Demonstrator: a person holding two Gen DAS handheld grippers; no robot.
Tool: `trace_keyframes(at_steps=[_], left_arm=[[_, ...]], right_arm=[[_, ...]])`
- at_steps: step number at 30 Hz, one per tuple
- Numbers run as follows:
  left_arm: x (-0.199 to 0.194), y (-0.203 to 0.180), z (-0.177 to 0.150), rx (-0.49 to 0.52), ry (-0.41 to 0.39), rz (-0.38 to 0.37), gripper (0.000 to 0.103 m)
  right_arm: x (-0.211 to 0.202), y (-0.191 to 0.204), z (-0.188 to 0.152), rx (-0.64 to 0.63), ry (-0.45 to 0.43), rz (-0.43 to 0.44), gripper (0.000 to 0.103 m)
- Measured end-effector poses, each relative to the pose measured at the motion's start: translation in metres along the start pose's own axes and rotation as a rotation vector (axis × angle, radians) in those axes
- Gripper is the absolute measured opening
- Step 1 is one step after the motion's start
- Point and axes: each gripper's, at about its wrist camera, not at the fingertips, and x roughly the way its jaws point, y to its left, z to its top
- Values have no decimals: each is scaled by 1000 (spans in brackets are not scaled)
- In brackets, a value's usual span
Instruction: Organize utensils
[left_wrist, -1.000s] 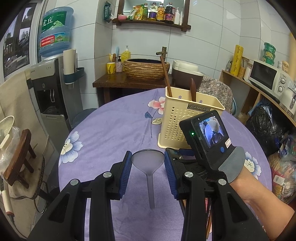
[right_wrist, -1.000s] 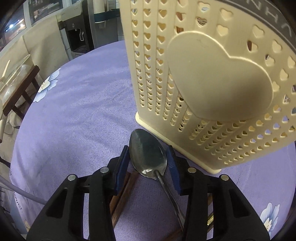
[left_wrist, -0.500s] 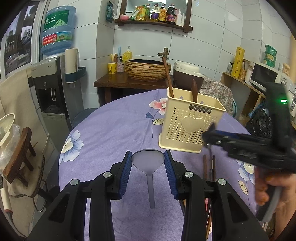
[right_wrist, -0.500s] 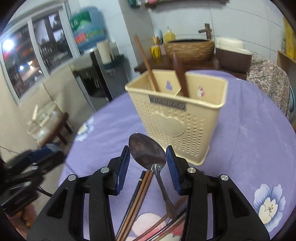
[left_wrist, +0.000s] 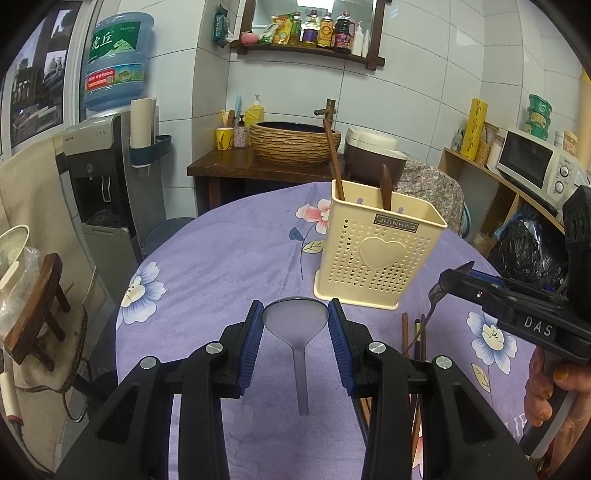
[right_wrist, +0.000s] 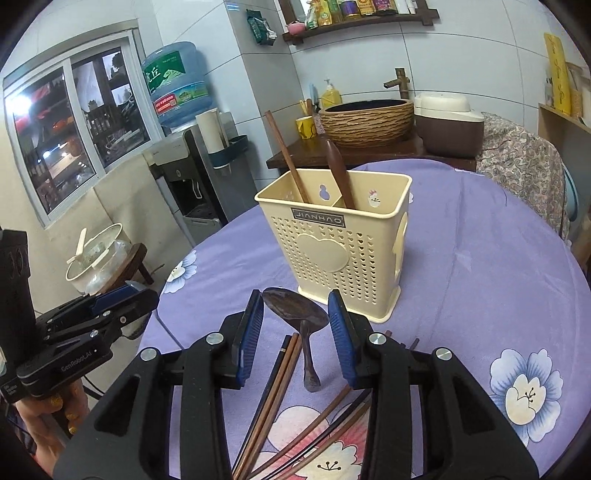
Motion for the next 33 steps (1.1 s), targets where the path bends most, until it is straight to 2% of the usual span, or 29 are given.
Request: trace_keyframes(at_steps=[8,16,24,29,33], left_arm=[[-4,-4,9,17,-18,-21,36],[-14,-2,47,-4,-57,-115,36],[-39,-7,119,-31,-168,-181,36],[-44,-17,161,-54,-209,-240,36],[-34,-26,184,-75,-209,-270,36]], right_arm=[[-5,4,1,-2,-5,16,37],[-23,8,17,-6,-26,60,37],[-55,13,62,-16,-95,93,37],[-77,18,101,-35,-182,58,37],[-84,16,131,-40,-233,15,37]])
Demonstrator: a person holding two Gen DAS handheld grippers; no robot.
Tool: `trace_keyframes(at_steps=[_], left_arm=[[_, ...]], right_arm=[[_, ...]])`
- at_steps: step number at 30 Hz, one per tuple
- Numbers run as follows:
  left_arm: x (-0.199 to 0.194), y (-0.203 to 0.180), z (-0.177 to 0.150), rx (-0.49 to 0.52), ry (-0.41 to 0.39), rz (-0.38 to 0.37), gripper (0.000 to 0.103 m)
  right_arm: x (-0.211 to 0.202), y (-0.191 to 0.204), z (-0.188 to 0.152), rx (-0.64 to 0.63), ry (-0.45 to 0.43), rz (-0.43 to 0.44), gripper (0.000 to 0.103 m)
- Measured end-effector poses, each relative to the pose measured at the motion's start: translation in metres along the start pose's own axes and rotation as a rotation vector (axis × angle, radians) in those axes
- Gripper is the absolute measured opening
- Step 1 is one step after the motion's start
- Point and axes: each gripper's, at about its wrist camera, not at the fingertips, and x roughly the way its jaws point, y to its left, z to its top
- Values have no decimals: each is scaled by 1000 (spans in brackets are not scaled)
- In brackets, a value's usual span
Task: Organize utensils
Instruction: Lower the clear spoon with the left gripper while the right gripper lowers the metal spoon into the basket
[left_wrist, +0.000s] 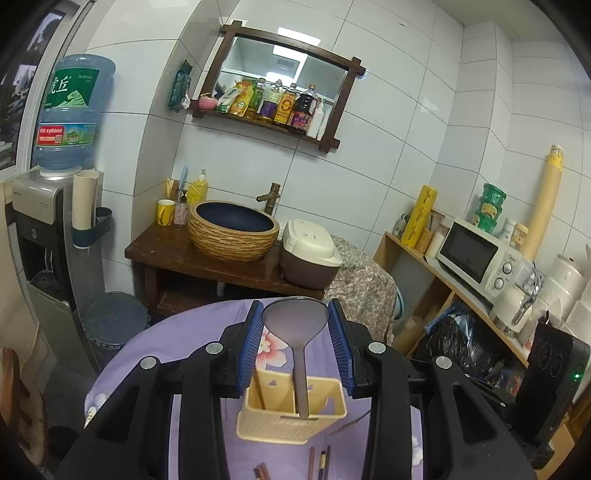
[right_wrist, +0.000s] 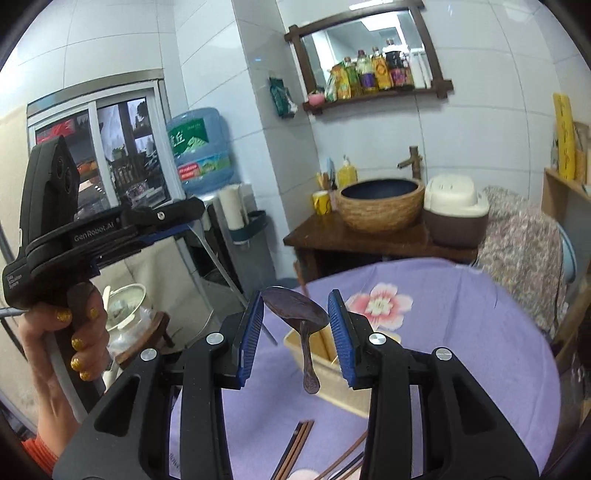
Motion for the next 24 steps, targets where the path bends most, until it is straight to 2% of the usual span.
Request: trace_keyframes(at_steps=[4,8,11,14,24], left_arm=[[19,-6,5,29,-23,51,36],[46,-6,-10,50,14,91,36],[60,-4,-25,66,21,122,36],[79,1,-49,78,67,150,36],[103,12,-95,107,175,168,36]], right_arm=[[10,-4,10,-28,-34,-66,37],[30,-13,3,-40,-28,-116,37],[50,-22,-17,-36,-4,-135,37],[66,-28,-38,-34,25,-147,37],[95,-32,-90,-61,113,-156,37]])
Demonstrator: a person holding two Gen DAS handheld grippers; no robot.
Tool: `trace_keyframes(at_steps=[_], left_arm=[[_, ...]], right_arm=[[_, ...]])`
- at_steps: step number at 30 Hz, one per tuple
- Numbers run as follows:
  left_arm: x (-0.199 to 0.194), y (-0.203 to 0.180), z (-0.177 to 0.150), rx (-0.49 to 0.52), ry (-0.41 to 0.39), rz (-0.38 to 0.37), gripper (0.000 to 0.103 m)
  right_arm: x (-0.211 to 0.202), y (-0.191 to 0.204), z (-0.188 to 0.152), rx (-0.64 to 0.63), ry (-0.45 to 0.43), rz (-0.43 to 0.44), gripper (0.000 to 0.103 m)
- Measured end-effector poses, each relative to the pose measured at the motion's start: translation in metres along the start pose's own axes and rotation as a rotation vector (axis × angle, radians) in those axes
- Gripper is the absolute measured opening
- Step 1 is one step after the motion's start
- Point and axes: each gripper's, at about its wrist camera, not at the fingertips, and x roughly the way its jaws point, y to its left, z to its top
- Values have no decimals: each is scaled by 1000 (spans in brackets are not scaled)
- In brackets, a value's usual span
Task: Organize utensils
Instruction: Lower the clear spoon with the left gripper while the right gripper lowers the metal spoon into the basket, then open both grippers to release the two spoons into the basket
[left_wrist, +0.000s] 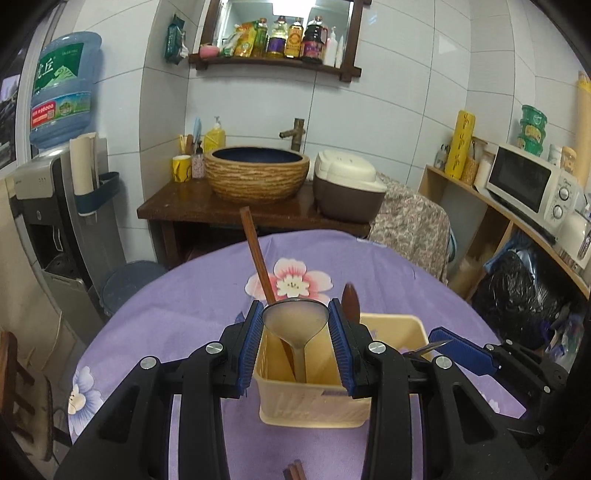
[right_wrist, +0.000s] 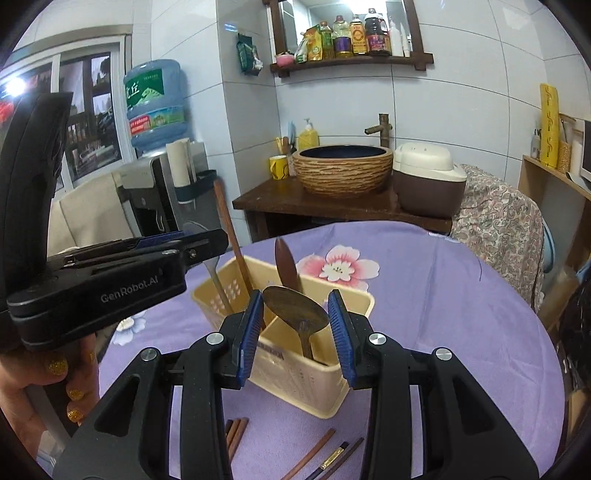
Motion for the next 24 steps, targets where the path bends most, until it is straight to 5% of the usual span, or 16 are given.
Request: trace_keyframes(at_steps=[10,14,19,24], left_arm=[[5,2,-9,12,12,1,37],[-7,5,-9,15,-16,-5,58],[-30,9,-18,0,-47,-25,74],[-55,11,-41,-3,-58,42,87]], right_arm=[[0,0,-8,-27,-24,-21,39],[-3,-5,-8,-6,-39,-18,53],[-20,-8,-8,23,-93,-34,76],[-50,-8,-17,67,-124,-104,79]])
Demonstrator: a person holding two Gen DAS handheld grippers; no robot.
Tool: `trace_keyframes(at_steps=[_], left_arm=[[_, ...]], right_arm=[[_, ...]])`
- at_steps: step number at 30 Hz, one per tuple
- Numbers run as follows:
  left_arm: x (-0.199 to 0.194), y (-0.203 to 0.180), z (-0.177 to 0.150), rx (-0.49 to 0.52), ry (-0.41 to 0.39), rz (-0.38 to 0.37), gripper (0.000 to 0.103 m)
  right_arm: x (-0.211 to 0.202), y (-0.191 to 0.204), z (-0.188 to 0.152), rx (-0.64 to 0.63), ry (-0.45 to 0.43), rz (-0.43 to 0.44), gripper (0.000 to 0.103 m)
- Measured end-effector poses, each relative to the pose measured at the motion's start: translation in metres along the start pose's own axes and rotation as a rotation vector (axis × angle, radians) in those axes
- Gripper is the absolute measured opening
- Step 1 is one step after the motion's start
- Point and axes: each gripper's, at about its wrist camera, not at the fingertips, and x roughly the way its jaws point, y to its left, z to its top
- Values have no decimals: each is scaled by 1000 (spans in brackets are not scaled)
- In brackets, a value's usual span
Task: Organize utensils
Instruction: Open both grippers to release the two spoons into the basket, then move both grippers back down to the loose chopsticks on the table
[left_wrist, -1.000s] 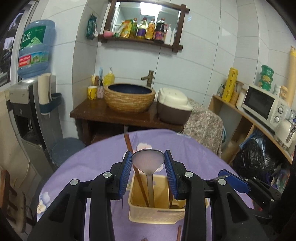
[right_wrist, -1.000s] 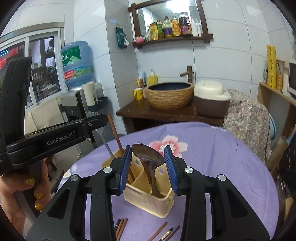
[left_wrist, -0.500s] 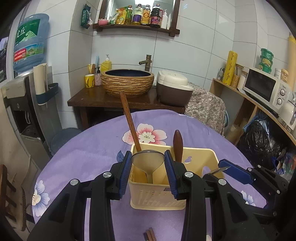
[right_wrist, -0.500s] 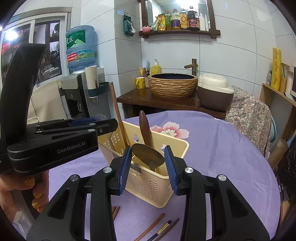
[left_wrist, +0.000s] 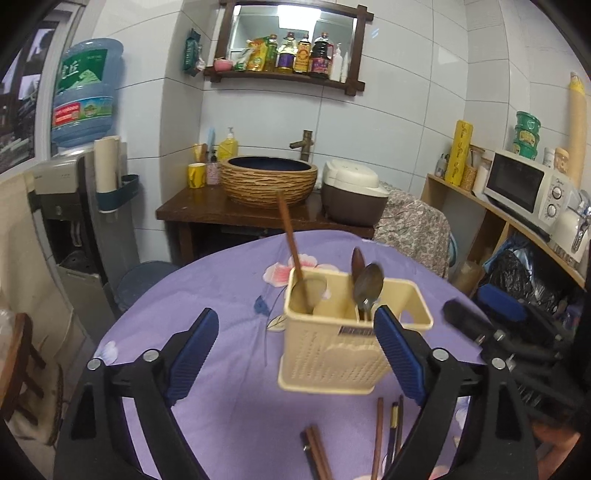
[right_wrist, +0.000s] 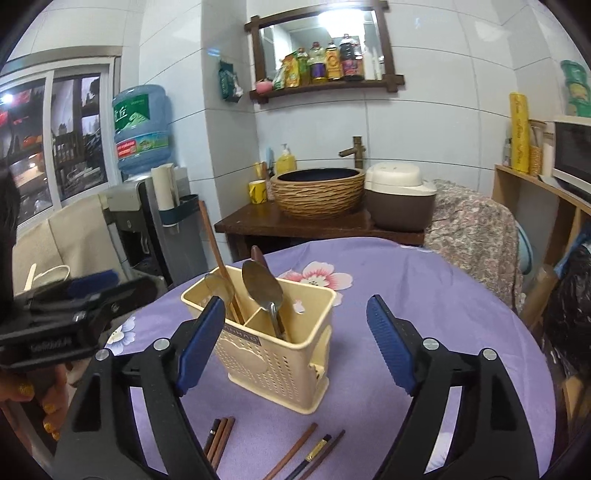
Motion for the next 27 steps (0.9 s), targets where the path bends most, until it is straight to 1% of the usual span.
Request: trace_keyframes(at_steps=[2,5,7,10,15,18,22,25,27], left_arm=[[-9,3,-14,-6,5,22,87],[-14,5,-33,1,36,38,87],[-16,5,-50,11,65,60,87],[-18,5,-73,25,104,81,85],[-19,8,-105,34,177,97,69],[-20,11,-117,36,198,111,63],[-22,18,-131,-5,226,112,55],[-22,18,-139,-2,240,124,50],[-21,19,-141,-7,252,116,48]], right_arm=[[-13,0,-7,16,12,-27,79],[-29,1,-25,25,64,-63,79],[-37,4,-40,6,95,-80,80],[-45,8,-67,-34,131,-132,80],[-48,13,-106,-65,215,-185,80],[-47,13,-125,-54,263,-193,80],[-43,12,-145,-39,312,-209,80],[-40,15,-157,-27,343,-205,80],[-38,20,-164,-29,361,-200,80]])
